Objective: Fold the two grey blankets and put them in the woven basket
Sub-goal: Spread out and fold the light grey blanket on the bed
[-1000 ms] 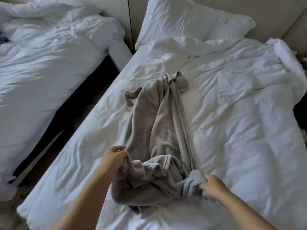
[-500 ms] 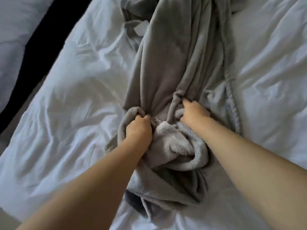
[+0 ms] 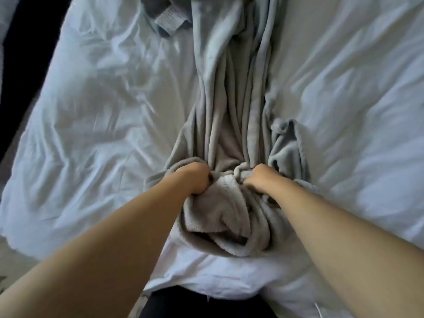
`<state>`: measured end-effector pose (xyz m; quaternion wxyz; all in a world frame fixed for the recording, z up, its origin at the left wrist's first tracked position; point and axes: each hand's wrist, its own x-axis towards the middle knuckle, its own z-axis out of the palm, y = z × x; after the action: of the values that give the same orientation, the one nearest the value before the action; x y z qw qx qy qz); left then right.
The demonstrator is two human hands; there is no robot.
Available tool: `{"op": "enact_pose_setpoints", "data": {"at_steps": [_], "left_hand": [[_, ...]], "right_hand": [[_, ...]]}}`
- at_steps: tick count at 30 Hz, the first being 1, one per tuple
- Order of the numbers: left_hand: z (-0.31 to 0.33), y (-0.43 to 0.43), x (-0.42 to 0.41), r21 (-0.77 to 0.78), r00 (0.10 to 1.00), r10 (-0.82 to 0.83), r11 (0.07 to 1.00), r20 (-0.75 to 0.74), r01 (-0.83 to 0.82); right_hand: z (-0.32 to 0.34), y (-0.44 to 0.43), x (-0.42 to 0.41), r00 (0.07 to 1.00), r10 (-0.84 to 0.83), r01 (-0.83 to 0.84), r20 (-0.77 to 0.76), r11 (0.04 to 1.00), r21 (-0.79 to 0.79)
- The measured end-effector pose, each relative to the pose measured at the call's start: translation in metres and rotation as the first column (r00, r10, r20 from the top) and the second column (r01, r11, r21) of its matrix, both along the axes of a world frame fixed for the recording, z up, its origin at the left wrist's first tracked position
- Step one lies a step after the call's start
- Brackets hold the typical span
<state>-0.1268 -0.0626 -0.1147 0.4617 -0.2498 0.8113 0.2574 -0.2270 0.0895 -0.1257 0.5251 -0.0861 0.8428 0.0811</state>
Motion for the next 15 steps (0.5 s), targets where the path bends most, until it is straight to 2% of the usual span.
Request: {"op": "enact_pose_setpoints", "data": {"at_steps": [1,4,5,8,10,11,13,14,15], "left_hand": [[0.001,0.017,0.009,0.037,0.999,-0.007,0.999,0.038,0.005],[0.006,0.065,0.044,0.096,0.964,-0.247,0.967,0.098,0.238],[0.011,0.077,0.053,0.122,0.955,-0.268,0.960,0.129,0.253],[0.019,0.108,0.076,0.151,0.938,-0.287,0.954,0.193,0.260],[0.041,0.122,0.083,0.191,0.941,-0.258,0.957,0.218,0.218],[0.051,0.126,0.081,0.172,0.962,-0.209,0.969,0.178,0.178],[0.087,0.123,0.060,0.108,0.998,-0.004,0.994,0.059,-0.003],[0.114,0.112,0.034,0.075,0.995,0.097,0.993,-0.021,-0.095],[0.148,0.094,0.001,0.035,0.975,0.149,0.989,-0.165,-0.145]], "right_hand": [[0.002,0.019,0.015,0.999,-0.018,0.016,0.043,0.999,0.038],[0.014,0.076,0.062,0.991,-0.101,0.088,0.093,0.987,0.134],[0.020,0.095,0.079,0.987,-0.125,0.110,0.101,0.983,0.149],[0.036,0.139,0.120,0.960,-0.056,0.038,0.276,0.997,0.070],[0.060,0.156,0.136,0.934,-0.073,0.066,0.349,0.997,0.031],[0.073,0.161,0.140,0.927,-0.099,0.105,0.362,0.994,0.002],[0.109,0.152,0.122,0.918,-0.124,0.164,0.376,0.983,-0.077],[0.132,0.141,0.097,0.939,-0.135,0.187,0.316,0.972,-0.140],[0.165,0.124,0.060,0.966,-0.167,0.208,0.198,0.955,-0.210]]}}
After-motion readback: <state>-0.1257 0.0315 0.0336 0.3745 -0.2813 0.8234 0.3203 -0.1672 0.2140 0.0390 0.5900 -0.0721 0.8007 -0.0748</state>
